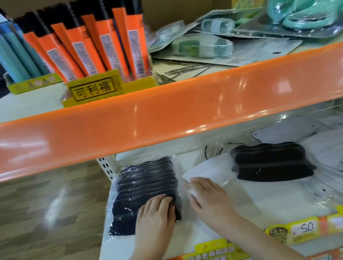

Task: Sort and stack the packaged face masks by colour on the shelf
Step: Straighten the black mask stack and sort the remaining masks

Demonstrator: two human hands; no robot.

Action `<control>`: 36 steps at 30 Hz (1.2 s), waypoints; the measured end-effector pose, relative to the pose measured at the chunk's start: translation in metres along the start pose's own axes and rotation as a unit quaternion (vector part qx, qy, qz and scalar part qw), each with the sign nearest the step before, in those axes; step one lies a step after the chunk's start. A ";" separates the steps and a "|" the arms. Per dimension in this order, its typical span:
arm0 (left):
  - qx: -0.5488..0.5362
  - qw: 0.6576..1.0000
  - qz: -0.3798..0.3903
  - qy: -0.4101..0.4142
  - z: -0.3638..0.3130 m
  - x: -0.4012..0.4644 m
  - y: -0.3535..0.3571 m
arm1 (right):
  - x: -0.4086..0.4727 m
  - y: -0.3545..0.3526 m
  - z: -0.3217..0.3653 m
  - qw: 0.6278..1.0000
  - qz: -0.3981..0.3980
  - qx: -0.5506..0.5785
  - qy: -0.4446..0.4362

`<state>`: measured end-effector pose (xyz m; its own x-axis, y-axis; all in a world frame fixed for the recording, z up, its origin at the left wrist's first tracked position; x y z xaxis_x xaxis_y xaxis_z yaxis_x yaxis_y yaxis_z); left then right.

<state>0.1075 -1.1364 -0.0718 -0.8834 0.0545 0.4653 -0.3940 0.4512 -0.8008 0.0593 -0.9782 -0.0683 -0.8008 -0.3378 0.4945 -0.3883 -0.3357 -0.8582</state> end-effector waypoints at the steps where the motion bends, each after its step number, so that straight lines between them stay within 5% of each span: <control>1: -0.012 1.000 0.004 0.007 -0.009 0.005 0.007 | 0.003 -0.002 -0.015 1.000 -0.011 -0.019 0.008; 15: -0.063 0.988 0.104 0.092 -0.144 0.091 0.106 | -0.025 -0.039 -0.188 0.978 0.028 -0.185 0.093; 23: 0.043 0.981 0.172 0.076 -0.180 0.099 0.162 | -0.049 -0.041 -0.233 0.974 0.017 -0.208 0.084; 36: 0.061 0.986 0.108 0.111 -0.183 0.095 0.160 | -0.061 -0.033 -0.240 0.979 -0.055 -0.165 0.108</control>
<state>0.0067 -0.8954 -0.0867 -0.8780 0.3383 0.3386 -0.2411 0.2985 -0.9235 0.0121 -0.7353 -0.1030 -0.8100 -0.1096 0.5760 -0.5748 -0.0462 -0.8170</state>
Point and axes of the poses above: each hand's wrist, its own x-axis towards the middle knuckle, its own y-axis out of the palm, z = x × y, the point moved 3 cm from there along x, towards the middle knuckle, and after that the axes turned 11 degrees about -x, right-handed, at the moved point
